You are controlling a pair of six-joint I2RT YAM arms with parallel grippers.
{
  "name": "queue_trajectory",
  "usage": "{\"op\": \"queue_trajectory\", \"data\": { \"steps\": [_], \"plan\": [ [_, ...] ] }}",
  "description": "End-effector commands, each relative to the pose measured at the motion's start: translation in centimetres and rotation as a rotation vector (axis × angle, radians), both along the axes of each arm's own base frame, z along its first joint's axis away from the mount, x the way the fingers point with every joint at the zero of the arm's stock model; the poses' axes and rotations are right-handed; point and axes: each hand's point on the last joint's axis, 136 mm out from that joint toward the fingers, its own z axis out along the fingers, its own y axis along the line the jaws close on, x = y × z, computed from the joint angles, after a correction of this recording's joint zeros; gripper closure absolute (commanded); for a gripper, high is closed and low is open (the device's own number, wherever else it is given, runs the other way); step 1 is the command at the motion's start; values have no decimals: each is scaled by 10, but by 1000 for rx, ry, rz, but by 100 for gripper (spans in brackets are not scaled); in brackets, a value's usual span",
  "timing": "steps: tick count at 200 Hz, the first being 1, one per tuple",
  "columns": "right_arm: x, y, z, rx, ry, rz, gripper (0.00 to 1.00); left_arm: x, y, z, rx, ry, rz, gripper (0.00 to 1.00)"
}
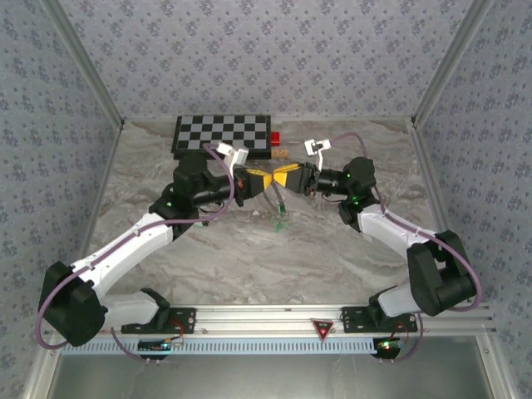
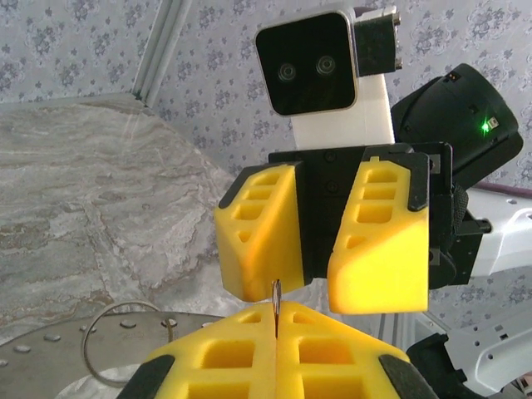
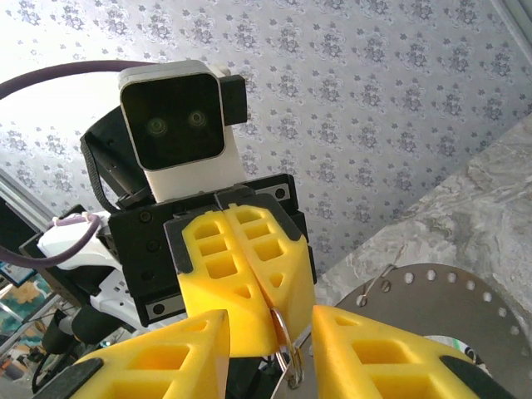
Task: Put the keys on the keyring
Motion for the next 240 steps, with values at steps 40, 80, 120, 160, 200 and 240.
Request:
{"op": "queue_trajectory", "data": {
  "steps": [40,80,120,160,200,240],
  "plan": [
    [-7,-4,32,72,-62,22,69,1,4,47,-152,-105,12,100],
    [-8,-8,43,105,-67,23,71,2,4,50,-148,-114,12,100],
    [-11,-8,46,116,-59,36,72,2,3,49,-143,-117,13,100],
    [-13,-6,48,122,-61,54,72,3,3,47,-140,-112,11,100],
    [-15,-5,50,134,-61,67,74,4,2,43,-129,-106,14,100],
    [-14,-2,50,148,-37,94,77,5,1,41,-123,-103,13,100]
  ]
}}
